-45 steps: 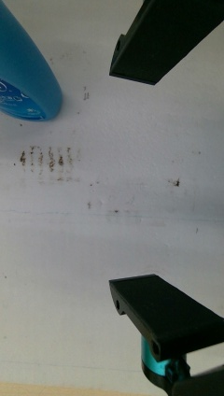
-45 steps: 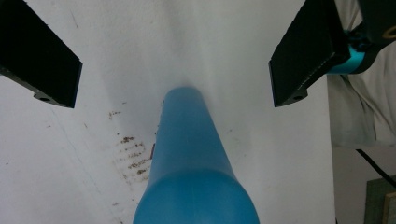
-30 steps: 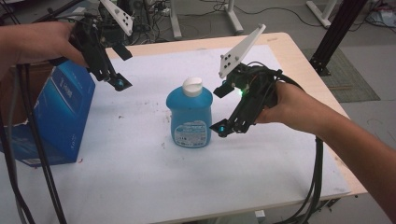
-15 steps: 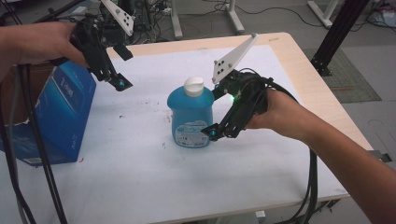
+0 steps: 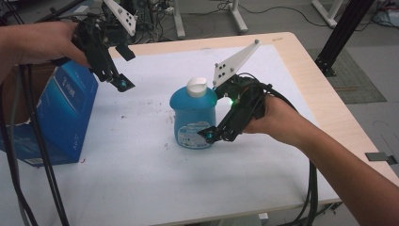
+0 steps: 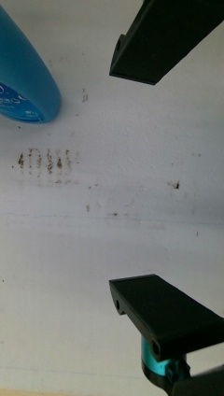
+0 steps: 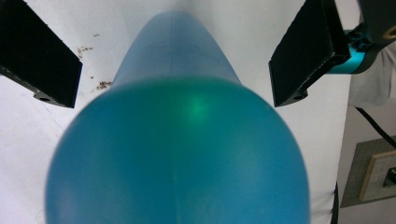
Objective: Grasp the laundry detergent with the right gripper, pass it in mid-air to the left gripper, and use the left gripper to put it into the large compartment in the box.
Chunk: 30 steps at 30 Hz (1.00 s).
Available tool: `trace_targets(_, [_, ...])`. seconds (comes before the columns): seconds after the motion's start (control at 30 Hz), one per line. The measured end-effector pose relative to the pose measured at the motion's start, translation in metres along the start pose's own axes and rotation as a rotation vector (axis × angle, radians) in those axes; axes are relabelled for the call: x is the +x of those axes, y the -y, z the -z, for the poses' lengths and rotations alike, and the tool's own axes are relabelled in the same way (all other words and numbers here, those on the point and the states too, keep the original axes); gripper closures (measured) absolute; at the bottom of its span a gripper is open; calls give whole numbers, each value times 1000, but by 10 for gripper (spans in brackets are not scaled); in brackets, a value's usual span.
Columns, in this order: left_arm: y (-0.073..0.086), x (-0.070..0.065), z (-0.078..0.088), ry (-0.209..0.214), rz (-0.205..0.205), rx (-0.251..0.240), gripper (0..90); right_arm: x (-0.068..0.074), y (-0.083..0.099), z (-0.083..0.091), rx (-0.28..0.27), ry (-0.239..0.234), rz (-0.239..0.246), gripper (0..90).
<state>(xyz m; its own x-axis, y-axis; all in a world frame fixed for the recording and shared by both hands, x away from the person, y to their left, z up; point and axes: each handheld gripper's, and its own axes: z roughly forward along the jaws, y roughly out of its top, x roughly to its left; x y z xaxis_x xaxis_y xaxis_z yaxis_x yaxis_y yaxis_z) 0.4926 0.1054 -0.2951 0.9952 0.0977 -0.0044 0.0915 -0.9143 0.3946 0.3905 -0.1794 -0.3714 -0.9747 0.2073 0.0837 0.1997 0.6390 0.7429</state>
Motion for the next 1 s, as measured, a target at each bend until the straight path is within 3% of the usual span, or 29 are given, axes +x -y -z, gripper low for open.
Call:
trace_targets(0.87, [1, 0, -2, 5, 14, 2, 16, -1, 8, -11, -89, -12, -4, 40])
trace_targets(0.97, [1, 0, -2, 5, 9, 6, 16, 0, 11, -12, -104, -25, 16, 159])
trace_targets(1.0, [2, 0, -2, 5, 10, 4, 16, 0, 11, -12, -115, -35, 21, 163])
